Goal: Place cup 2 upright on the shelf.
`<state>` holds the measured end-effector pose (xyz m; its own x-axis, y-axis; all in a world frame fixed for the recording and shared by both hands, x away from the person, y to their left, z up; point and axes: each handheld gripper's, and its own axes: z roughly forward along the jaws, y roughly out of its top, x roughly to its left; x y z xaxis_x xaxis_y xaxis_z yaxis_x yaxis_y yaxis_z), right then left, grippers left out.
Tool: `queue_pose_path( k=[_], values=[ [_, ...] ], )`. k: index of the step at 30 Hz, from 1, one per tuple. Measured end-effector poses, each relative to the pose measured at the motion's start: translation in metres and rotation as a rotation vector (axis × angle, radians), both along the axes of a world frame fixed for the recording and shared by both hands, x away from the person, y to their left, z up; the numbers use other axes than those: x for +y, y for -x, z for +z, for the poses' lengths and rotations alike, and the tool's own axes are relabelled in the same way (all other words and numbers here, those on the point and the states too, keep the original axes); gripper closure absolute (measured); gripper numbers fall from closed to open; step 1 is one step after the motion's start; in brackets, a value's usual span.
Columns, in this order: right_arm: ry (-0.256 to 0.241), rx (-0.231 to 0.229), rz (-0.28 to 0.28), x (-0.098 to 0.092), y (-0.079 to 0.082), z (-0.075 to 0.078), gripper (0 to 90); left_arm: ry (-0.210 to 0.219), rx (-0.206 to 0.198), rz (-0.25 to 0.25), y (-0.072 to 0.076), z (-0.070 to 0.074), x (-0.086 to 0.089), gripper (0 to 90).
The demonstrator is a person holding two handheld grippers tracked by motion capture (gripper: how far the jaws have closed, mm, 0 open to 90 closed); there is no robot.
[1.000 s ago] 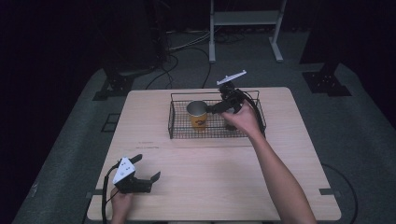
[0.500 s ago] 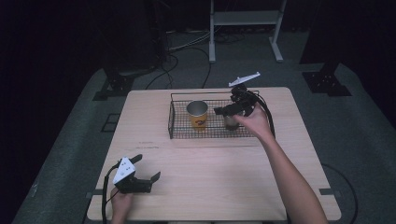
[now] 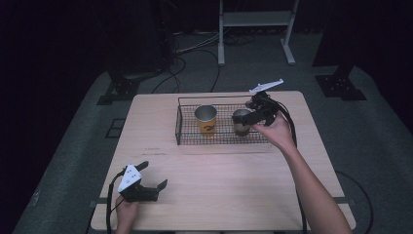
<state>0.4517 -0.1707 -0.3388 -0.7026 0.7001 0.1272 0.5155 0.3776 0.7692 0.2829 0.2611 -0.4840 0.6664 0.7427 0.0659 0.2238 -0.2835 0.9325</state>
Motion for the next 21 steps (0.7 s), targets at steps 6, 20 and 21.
queue_pose_path(
  k=[6, 20, 21],
  values=[
    [-0.002, -0.001, -0.007, -0.010, 0.007, -0.003, 2.0, -0.002, 0.000, 0.000, 0.000, 0.000, 0.000, 0.0],
    [0.004, 0.006, -0.018, -0.031, 0.022, -0.010, 2.0, -0.004, 0.000, 0.001, 0.000, 0.000, 0.000, 0.0],
    [0.003, 0.009, -0.018, -0.032, 0.023, -0.010, 2.0, -0.004, 0.000, 0.001, 0.000, 0.000, 0.000, 0.0]
  ],
)
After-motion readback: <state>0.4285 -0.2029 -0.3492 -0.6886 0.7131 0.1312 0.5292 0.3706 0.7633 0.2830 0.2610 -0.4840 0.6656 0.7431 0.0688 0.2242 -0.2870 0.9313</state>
